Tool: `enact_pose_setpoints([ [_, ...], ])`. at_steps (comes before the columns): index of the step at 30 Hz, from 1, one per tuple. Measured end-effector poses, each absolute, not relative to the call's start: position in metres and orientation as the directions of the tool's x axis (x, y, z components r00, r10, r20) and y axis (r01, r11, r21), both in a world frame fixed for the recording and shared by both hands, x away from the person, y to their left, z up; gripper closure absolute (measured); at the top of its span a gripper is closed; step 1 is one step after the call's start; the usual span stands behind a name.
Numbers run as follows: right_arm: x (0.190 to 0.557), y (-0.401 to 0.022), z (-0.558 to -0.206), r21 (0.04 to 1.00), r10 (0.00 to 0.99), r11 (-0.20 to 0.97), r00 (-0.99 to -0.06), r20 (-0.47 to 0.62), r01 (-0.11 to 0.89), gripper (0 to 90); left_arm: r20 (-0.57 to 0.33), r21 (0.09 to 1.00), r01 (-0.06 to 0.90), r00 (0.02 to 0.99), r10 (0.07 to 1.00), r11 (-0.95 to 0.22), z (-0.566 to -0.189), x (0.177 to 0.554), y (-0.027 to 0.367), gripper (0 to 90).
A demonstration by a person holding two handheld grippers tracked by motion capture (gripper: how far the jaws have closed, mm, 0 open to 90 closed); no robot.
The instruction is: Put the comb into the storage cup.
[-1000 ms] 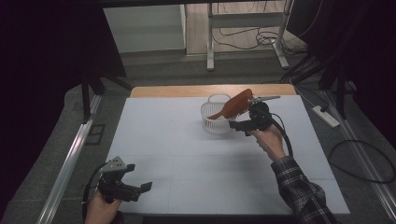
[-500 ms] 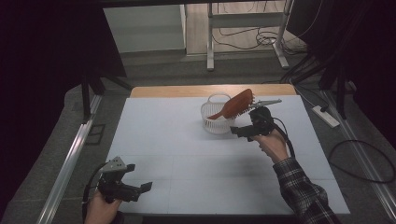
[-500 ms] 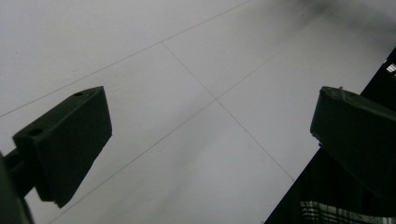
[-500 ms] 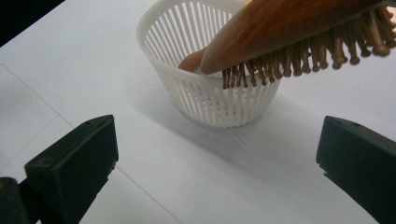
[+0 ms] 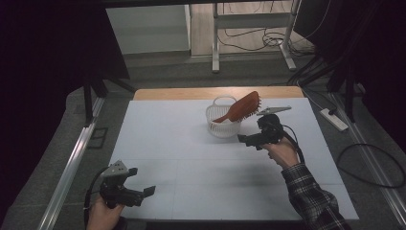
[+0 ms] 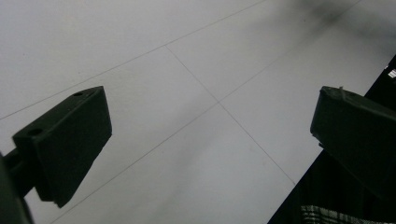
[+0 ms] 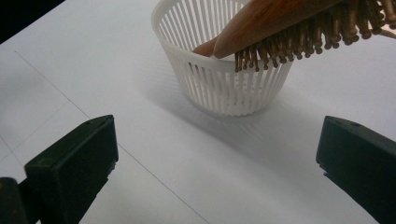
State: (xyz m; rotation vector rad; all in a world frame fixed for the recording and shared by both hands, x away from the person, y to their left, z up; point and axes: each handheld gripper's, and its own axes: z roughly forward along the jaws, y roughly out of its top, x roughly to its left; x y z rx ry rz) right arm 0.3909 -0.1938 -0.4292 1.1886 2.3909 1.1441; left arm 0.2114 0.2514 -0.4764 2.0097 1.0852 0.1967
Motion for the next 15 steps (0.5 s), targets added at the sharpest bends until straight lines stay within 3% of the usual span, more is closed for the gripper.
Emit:
enact_pose_setpoints([
  [15,0.374,-0.199,-0.427,0.729,0.732,0.410,-0.675,0.096,0.548,0.0,-0.198,0.721,0.620,0.611,0.767,-0.308,-0.475,0.210,0.250,0.0],
])
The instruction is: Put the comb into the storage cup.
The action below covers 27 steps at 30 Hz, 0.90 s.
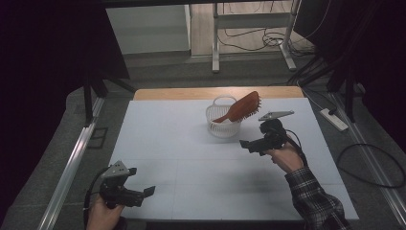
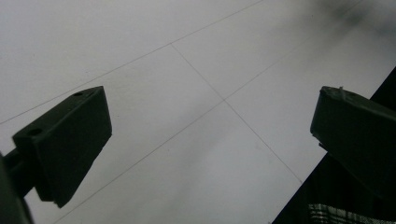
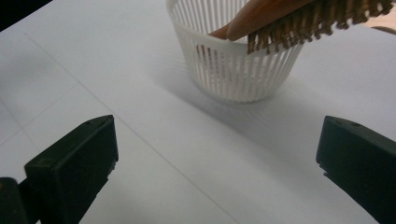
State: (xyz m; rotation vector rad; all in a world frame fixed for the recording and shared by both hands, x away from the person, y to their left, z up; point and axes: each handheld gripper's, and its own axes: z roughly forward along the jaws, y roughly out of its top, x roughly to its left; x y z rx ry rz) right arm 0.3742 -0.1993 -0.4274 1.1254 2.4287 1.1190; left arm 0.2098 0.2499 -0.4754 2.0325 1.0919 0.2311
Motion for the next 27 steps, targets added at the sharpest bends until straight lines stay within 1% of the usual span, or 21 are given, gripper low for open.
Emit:
enact_pose_setpoints([
  [4,0.370,-0.200,-0.429,0.714,0.720,0.417,-0.684,0.118,0.562,0.0,-0.197,0.721,0.621,0.610,0.768,-0.308,-0.475,0.210,0.250,0.0],
  [10,0.363,-0.203,-0.432,0.718,0.715,0.413,-0.688,0.126,0.560,0.0,-0.199,0.721,0.622,0.609,0.768,-0.307,-0.475,0.210,0.250,0.0],
  [14,0.359,-0.204,-0.434,0.724,0.712,0.419,-0.693,0.113,0.549,0.0,-0.203,0.719,0.623,0.610,0.766,-0.306,-0.476,0.210,0.250,0.0],
  [19,0.353,-0.205,-0.437,0.706,0.709,0.449,-0.699,0.091,0.547,0.0,-0.207,0.719,0.625,0.611,0.764,-0.305,-0.476,0.210,0.250,0.0],
  [27,0.346,-0.210,-0.439,0.699,0.709,0.455,-0.699,0.091,0.552,0.0,-0.209,0.718,0.625,0.614,0.761,-0.307,-0.476,0.210,0.250,0.0],
])
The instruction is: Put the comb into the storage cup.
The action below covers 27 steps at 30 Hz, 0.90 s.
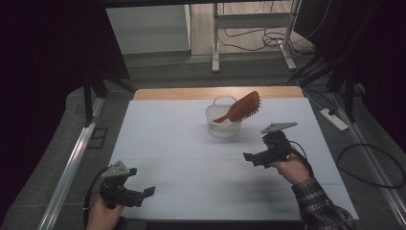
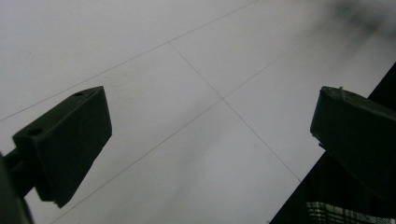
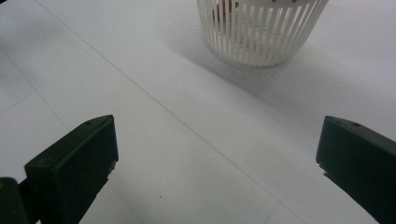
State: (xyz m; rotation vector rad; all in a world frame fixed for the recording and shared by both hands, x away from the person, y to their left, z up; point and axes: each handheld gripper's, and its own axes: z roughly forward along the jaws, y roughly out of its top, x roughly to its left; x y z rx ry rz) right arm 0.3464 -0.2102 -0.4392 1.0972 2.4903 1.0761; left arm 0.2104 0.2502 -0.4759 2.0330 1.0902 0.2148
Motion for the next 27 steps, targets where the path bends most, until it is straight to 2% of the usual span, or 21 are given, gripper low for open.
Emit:
enact_pose_setpoints([
  [27,0.319,-0.238,-0.444,0.688,0.728,0.453,-0.680,0.081,0.567,0.0,-0.202,0.724,0.619,0.612,0.765,-0.304,-0.475,0.209,0.251,0.0],
])
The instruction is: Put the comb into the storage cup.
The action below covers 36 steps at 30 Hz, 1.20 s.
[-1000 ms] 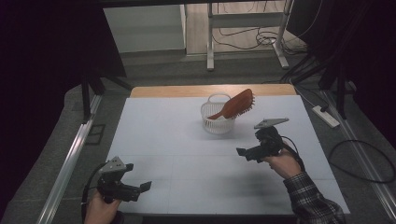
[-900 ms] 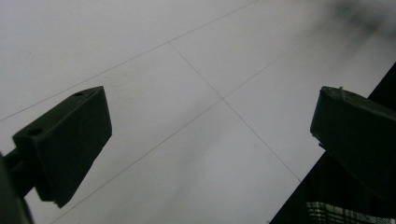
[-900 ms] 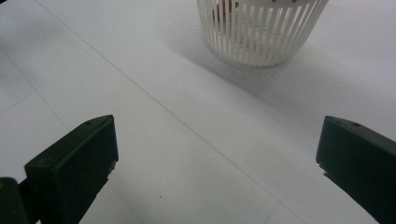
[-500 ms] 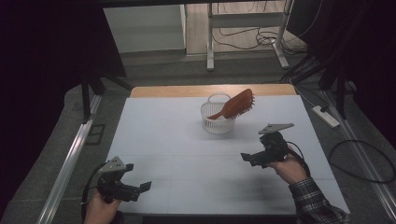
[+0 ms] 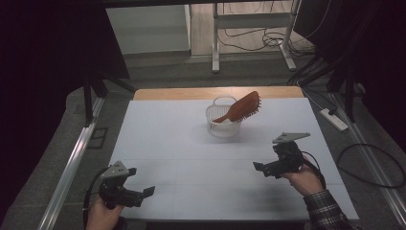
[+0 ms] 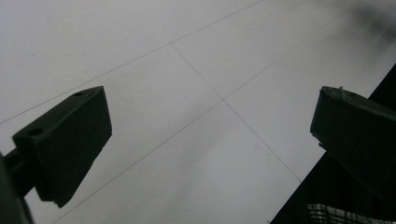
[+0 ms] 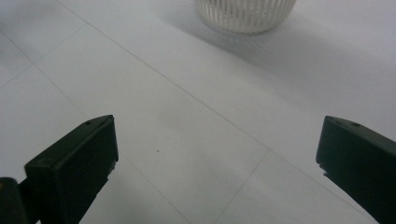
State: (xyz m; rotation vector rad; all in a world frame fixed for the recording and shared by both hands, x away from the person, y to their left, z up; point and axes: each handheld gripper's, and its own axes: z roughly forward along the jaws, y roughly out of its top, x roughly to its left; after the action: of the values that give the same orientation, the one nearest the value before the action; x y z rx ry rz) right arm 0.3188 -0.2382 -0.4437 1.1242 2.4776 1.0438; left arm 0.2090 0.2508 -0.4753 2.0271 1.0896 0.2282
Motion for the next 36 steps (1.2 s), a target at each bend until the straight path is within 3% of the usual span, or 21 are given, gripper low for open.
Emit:
enact_pose_setpoints([
  [36,0.272,-0.283,-0.450,0.660,0.773,0.443,-0.631,0.061,0.606,0.0,-0.200,0.719,0.621,0.614,0.763,-0.311,-0.476,0.208,0.251,0.0],
])
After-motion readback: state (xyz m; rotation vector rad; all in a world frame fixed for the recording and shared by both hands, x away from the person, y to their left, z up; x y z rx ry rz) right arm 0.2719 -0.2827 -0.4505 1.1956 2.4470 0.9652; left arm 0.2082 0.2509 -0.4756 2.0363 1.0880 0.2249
